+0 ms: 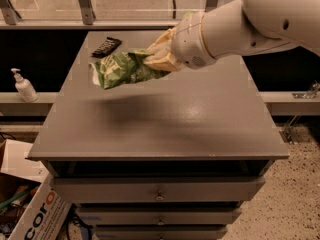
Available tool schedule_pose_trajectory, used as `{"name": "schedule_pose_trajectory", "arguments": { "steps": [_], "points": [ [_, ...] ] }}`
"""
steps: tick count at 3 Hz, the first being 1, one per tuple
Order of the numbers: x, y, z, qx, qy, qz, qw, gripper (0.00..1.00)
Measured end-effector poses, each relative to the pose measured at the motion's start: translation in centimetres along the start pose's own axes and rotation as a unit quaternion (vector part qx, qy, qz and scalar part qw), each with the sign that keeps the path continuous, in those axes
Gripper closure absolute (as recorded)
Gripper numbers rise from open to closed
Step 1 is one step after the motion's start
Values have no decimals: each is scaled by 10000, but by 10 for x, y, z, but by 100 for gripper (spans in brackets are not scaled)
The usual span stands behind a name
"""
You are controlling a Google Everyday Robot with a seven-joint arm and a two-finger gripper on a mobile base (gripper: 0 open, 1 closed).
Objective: Move green jalapeno chip bag near rxbar chocolate
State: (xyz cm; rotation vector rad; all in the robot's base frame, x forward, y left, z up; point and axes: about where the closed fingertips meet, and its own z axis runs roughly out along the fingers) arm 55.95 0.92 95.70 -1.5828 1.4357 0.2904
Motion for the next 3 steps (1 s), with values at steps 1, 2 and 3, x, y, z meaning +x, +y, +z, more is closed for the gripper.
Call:
{"name": "schedule_pose_trajectory", "arguments": {
  "steps": [1,2,3],
  "points": [
    [15,-50,0,396,315,-626,9968,100],
    [31,-97,4,603,837,-1207,9873,100],
    [35,-105,5,638,1040,-1420,9823,100]
  ]
}}
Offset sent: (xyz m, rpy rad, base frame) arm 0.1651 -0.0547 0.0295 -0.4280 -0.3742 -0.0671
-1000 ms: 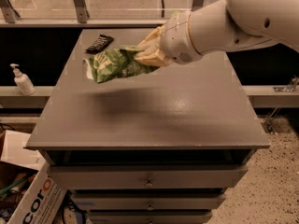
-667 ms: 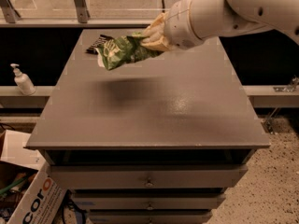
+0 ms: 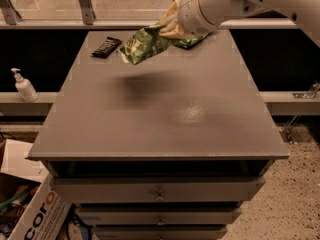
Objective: Move green jalapeno chip bag near rxbar chocolate
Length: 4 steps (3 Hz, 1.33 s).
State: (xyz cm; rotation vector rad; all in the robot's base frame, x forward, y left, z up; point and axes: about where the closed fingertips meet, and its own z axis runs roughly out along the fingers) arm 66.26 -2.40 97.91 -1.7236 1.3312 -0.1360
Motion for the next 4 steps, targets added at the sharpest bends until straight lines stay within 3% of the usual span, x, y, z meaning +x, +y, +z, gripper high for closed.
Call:
{"name": "schedule_pose_trajectory", "arguments": {
  "steps": [2,4],
  "points": [
    [-1,-1,4,69,30,-33,10000,100],
    [18,-42,65,686,460,-407,9958,100]
  ]
}}
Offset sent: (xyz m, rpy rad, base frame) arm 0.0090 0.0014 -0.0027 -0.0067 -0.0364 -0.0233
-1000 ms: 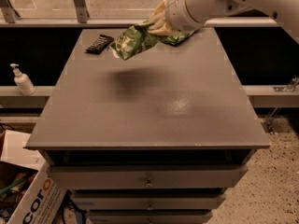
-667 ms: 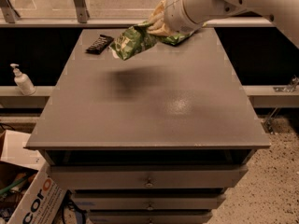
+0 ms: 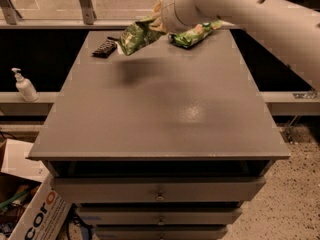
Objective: Move green jalapeno chip bag near rxbar chocolate
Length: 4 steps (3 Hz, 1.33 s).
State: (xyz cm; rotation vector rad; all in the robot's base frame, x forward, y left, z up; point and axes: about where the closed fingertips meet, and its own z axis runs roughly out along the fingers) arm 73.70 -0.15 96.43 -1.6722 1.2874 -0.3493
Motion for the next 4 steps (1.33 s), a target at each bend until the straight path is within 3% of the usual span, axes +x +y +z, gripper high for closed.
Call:
{"name": "schedule_pose_trajectory", "arguments": {
  "steps": [1,3,4],
  "points": [
    [11,-10,42,89,140,-216,9996,100],
    [15,7,112,-190,147,-495,9985,100],
    [12,19,136,-387,109,-522,9978,82]
  ]
}}
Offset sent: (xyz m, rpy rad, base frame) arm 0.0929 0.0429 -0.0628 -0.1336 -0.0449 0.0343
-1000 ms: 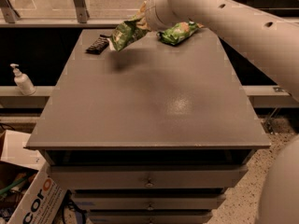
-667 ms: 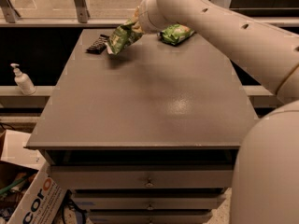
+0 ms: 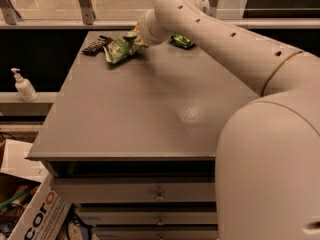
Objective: Move green jalapeno chip bag near rxbar chocolate
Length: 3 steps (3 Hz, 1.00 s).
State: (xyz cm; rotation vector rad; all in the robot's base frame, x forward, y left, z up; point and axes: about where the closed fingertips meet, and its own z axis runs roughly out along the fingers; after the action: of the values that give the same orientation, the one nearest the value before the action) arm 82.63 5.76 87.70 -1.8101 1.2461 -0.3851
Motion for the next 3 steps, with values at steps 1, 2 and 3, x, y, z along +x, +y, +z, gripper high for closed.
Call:
{"name": "schedule_pose_trajectory", "arguments": {
  "steps": [1,2,3],
  "points": [
    [7,6,4,-97,76,49,9999,59],
    [15,13,-5,-155,187,127,9996,35],
    [19,19,-16,-180,278,179,9993,12]
  ]
}}
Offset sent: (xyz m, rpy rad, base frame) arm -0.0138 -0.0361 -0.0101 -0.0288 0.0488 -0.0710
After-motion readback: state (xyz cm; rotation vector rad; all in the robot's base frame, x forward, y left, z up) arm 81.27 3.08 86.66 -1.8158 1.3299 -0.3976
